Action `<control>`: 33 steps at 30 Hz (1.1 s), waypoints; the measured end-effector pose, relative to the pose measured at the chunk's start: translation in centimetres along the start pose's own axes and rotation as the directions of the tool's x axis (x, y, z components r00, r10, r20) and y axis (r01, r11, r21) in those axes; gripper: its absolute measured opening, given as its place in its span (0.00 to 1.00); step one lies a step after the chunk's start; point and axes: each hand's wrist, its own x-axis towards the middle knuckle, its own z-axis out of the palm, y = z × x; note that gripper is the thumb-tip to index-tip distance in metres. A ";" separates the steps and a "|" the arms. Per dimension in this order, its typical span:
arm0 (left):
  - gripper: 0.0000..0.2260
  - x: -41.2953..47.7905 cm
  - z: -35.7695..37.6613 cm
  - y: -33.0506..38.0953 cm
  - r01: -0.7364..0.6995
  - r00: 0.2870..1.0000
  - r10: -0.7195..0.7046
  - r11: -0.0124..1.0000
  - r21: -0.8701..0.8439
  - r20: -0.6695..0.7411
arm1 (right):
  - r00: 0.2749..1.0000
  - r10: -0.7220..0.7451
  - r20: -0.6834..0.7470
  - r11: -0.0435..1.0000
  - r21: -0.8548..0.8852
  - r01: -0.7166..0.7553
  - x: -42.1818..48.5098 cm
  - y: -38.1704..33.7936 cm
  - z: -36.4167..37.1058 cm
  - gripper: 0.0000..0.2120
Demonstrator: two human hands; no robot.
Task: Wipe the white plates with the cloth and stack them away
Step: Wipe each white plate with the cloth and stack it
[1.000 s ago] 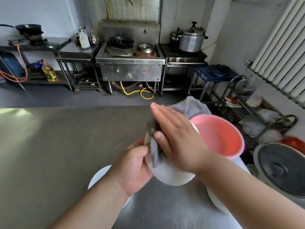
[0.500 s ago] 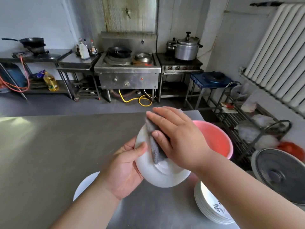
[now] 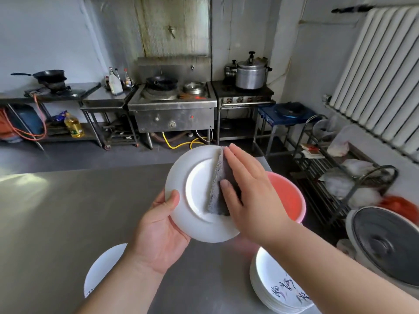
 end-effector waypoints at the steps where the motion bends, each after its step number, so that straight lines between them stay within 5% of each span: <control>1: 0.18 0.3 0.4 -0.1 -0.012 1.000 0.013 1.000 0.003 -0.014 | 0.999 0.042 -0.033 0.999 0.004 -0.042 -1.5 -0.2 0.7 0.29; 9: 0.19 0.9 2.8 -2.1 0.003 0.995 -0.005 1.000 -0.028 -0.099 | 0.997 -0.081 -0.012 0.997 -0.016 0.081 -0.8 1.6 -1.3 0.27; 18: 0.22 1.6 5.0 -3.4 -0.018 0.984 0.008 0.998 -0.056 -0.176 | 0.981 0.163 -0.109 0.968 0.212 -0.137 -6.0 0.5 1.8 0.32; 22: 0.25 1.4 5.3 -3.7 -0.024 0.994 0.027 0.999 0.029 -0.107 | 0.939 0.296 -0.175 0.893 0.398 -0.207 -2.9 2.1 -0.3 0.28; 26: 0.25 2.3 5.0 -0.6 0.036 0.992 -0.026 0.995 0.088 -0.120 | 0.994 0.091 -0.056 0.944 0.322 -0.069 2.2 4.0 -3.9 0.21; 30: 0.24 2.8 3.9 0.6 0.095 0.983 -0.057 0.971 0.220 -0.174 | 0.991 0.008 0.134 0.969 0.244 -0.041 3.0 4.1 -4.5 0.24; 33: 0.23 2.6 3.3 -0.4 0.049 0.984 -0.018 0.984 0.173 -0.177 | 0.996 0.088 0.027 0.980 0.175 -0.092 -1.4 2.2 -1.4 0.29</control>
